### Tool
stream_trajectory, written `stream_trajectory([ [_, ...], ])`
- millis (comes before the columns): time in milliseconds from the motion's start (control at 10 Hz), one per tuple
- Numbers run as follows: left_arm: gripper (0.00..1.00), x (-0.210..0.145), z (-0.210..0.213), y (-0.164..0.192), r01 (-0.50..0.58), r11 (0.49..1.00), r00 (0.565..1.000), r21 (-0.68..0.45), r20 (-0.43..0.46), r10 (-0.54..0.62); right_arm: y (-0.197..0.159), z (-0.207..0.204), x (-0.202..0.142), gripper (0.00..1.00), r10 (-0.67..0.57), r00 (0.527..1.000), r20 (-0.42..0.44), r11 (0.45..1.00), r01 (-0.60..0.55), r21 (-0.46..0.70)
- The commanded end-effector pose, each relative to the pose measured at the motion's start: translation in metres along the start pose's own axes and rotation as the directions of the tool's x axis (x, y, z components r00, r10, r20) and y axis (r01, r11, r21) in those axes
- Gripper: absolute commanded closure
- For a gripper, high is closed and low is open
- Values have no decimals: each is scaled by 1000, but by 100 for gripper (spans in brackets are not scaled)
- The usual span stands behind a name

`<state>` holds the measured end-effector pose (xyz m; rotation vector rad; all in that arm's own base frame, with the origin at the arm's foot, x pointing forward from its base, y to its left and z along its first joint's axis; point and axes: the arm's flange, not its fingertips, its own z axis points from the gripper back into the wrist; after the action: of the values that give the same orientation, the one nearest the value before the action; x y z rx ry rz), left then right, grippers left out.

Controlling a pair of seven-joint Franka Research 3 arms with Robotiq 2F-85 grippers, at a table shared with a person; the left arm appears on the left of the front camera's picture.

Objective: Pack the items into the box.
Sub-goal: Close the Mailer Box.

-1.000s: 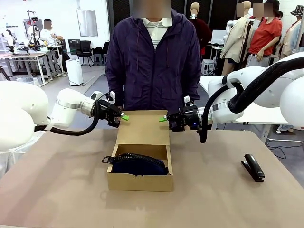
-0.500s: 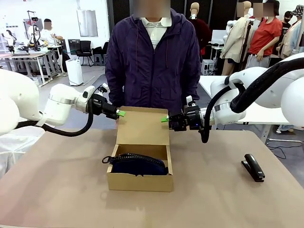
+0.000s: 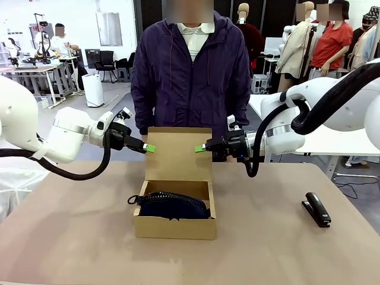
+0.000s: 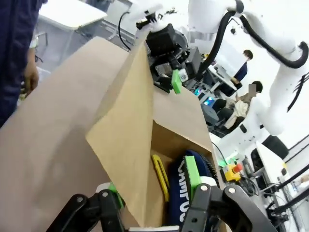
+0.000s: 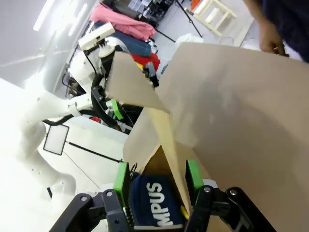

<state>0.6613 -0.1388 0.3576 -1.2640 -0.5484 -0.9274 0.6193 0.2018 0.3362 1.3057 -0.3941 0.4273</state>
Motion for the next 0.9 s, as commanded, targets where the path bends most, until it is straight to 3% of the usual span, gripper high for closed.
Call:
stream_trajectory([
  [0,39,-17,-4,-36,155,985,986,74,57,-159,18,0,-23,38,82,997,13,997,-82,-2],
  [300,39,-41,-15,-70,333,931,934,149,83,-348,39,-9,-39,38,194,981,-14,981,-193,27],
  [500,39,-54,-25,-78,406,900,905,157,70,-420,46,-10,-51,38,271,962,-25,962,-271,17],
  [800,39,-67,-28,-82,484,864,858,139,121,-500,42,-5,-74,38,391,919,-44,920,-390,40],
])
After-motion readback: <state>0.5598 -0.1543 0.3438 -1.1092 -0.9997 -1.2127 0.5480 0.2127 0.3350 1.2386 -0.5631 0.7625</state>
